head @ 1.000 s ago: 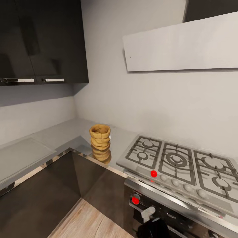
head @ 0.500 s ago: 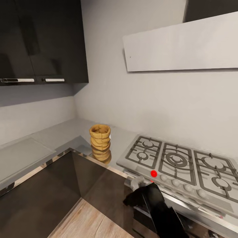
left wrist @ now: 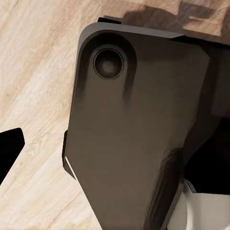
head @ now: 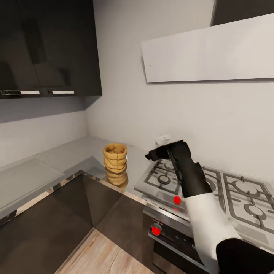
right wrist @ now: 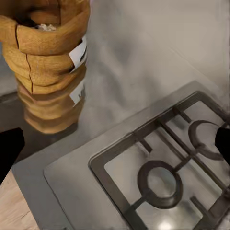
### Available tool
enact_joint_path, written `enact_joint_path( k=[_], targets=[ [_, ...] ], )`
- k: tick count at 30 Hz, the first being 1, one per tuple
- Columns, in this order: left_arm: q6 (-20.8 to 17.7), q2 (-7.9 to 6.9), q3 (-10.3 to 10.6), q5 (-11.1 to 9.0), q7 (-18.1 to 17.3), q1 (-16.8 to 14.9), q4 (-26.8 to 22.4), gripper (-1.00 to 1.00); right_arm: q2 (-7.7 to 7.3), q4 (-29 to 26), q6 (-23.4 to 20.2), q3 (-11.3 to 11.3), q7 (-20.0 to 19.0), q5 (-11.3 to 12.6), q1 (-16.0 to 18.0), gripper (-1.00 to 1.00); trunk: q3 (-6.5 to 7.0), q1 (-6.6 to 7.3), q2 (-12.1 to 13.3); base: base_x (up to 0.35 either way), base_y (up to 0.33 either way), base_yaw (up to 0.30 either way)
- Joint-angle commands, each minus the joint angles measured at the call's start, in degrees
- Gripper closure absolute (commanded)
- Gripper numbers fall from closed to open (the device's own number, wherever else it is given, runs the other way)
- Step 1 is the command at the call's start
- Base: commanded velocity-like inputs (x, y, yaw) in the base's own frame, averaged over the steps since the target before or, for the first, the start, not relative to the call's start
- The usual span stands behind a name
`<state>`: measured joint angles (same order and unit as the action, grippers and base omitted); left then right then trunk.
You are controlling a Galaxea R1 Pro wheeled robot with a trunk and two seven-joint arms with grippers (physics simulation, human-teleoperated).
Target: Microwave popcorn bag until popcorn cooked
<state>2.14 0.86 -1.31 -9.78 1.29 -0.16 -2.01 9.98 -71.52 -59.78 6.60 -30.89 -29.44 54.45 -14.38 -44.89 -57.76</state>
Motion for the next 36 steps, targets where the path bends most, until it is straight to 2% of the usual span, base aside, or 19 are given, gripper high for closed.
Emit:
enact_joint_path(
  k=[1, 2, 3, 4, 5, 6, 8, 10, 13, 17, 19, 23, 36],
  targets=[
    [0.14, 0.02, -0.1, -0.25, 0.12, -0.02, -0.01, -1.0, 0.02, 4.84, -0.22, -2.02, 0.22, -0.41, 3.51, -1.0, -0.08, -0.01, -0.05, 0.0, 0.0, 0.0],
    [0.14, 0.02, -0.1, -0.25, 0.12, -0.02, -0.01, -1.0, 0.02, 8.55, -0.22, -3.72, 0.92, -0.39, 5.76, -1.0, -0.08, -0.01, -0.05, 0.0, 0.0, 0.0],
    [0.14, 0.02, -0.1, -0.26, 0.12, -0.02, -0.01, -1.0, 0.02, 15.48, -0.22, -7.68, 2.87, -0.37, 10.05, -1.0, -0.08, -0.01, -0.05, 0.0, 0.0, 0.0],
    [0.14, 0.02, -0.1, -0.28, 0.12, -0.02, -0.01, -1.0, 0.02, 18.34, -0.22, -9.69, 4.23, -0.36, 11.86, -1.0, -0.08, -0.01, -0.05, 0.0, 0.0, 0.0],
    [0.14, 0.02, -0.11, -0.3, 0.12, -0.02, -0.01, -1.0, 0.02, 20.53, -0.22, -11.47, 5.98, -0.36, 13.22, -1.0, -0.08, -0.01, -0.05, 0.0, 0.0, 0.0],
    [0.14, 0.02, -0.15, -0.28, 0.12, -0.02, -0.01, -1.0, 0.02, 22.47, -0.22, -13.3, 9.45, -0.34, 14.42, -1.0, -0.08, -0.01, -0.05, 0.0, 0.0, 0.0],
    [0.14, 0.02, -0.17, -0.27, 0.12, -0.02, -0.01, -1.0, 0.02, 23.79, -0.22, -14.73, 15.57, -0.17, 15.26, -1.0, -0.08, -0.01, -0.05, 0.0, 0.0, 0.0],
    [0.14, 0.02, -0.18, -0.3, 0.12, -0.02, -0.01, -1.0, 0.02, 24.03, -0.22, -15.2, 18.6, 0.06, 15.47, -1.0, -0.08, -0.01, -0.05, 0.0, 0.0, 0.0],
    [0.14, 0.02, -0.18, -0.29, 0.12, -0.02, -0.01, -1.0, 0.02, 24.05, -0.22, -15.5, 20.29, 0.92, 15.58, -1.0, -0.08, -0.01, -0.05, 0.0, 0.0, 0.0],
    [0.14, 0.02, -0.13, -0.25, 0.12, -0.02, -0.01, -1.0, 0.02, 24.07, -0.22, -15.49, 20.64, 5.78, 15.59, -1.0, -0.08, -0.01, -0.05, 0.0, 0.0, 0.0],
    [0.14, 0.02, -0.1, -0.24, 0.12, -0.02, -0.01, -1.0, 0.02, 24.06, -0.22, -15.43, 20.78, 7.35, 15.59, -1.0, -0.08, -0.01, -0.05, 0.0, 0.0, 0.0],
    [-0.08, -0.04, 0.04, -0.29, -0.41, -0.02, -0.01, -1.0, 0.02, 24.06, -0.22, -15.28, 20.87, 7.94, 15.61, -1.0, -0.08, -0.01, -0.05, 0.092, 0.0, 0.0],
    [0.05, -0.07, 0.0, -0.11, -0.59, -0.02, -0.01, -1.0, 0.02, 23.98, -0.22, -15.21, 20.87, 8.11, 15.6, -1.0, -0.08, -0.01, -0.05, 0.291, 0.036, 0.0]
  ],
)
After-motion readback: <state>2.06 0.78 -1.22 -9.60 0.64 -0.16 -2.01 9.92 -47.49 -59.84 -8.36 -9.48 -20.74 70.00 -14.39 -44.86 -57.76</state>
